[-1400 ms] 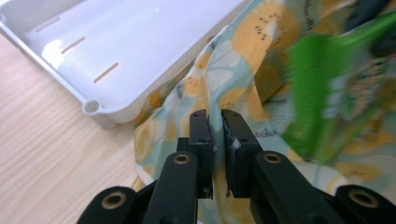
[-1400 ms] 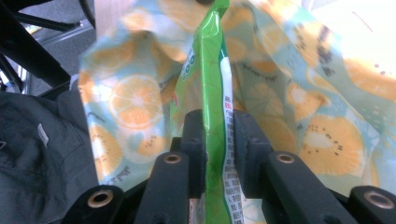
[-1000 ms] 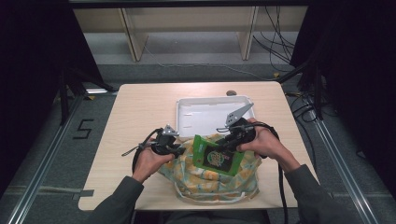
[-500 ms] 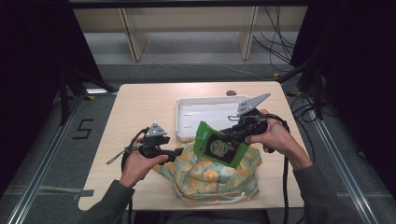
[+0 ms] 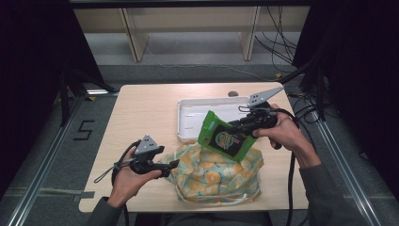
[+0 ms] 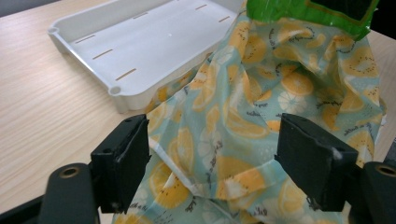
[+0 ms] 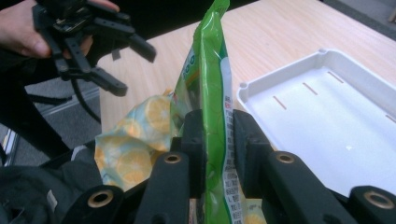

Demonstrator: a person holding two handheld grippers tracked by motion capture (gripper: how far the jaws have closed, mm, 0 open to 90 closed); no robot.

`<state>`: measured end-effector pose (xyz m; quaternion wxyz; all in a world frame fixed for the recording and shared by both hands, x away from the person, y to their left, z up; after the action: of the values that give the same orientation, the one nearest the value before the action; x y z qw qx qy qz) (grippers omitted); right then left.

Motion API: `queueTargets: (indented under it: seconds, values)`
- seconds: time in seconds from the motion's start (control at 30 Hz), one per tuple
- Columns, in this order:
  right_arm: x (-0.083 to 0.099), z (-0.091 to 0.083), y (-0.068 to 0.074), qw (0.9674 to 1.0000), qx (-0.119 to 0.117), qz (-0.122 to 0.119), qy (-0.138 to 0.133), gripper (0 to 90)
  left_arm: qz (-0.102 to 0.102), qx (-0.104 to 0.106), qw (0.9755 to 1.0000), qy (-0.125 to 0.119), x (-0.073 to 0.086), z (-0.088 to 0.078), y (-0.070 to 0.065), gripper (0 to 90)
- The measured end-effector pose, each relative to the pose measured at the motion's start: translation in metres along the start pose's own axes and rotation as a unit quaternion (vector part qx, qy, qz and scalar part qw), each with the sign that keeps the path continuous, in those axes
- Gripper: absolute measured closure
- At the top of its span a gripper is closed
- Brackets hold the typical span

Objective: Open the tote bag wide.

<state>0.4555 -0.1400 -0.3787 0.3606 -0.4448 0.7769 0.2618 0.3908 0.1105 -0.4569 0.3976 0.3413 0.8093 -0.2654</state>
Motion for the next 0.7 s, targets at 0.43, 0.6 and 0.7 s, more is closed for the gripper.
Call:
queueTargets:
  seconds: [0.43, 0.6, 0.7]
  values:
    - [-0.008, -0.01, -0.021, 0.9988, 0.029, 0.028, -0.03, 77.0, -0.023, -0.02, 0.9995, 0.008, 0.03, -0.019, 0.008, 24.8]
    - [-0.008, -0.013, -0.032, 0.9977, 0.04, 0.041, -0.036, 77.0, -0.023, -0.025, 0.999, 0.029, 0.045, -0.019, 0.011, 24.3]
    - [-0.009, -0.014, -0.038, 0.9963, 0.047, 0.054, -0.047, 77.0, -0.029, -0.029, 0.9985, 0.035, 0.052, -0.021, 0.013, 22.8]
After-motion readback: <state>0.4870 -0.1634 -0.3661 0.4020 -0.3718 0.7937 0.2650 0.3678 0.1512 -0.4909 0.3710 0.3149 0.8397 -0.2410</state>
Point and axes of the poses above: each handheld gripper's, and its own axes: z roughly forward along the jaws, x roughly out of its underside, y roughly to its left, the point moved 8 cm from there along z, roughly forward along the jaws, and after that the axes turned 9 degrees about x, right-handed, at the moved point
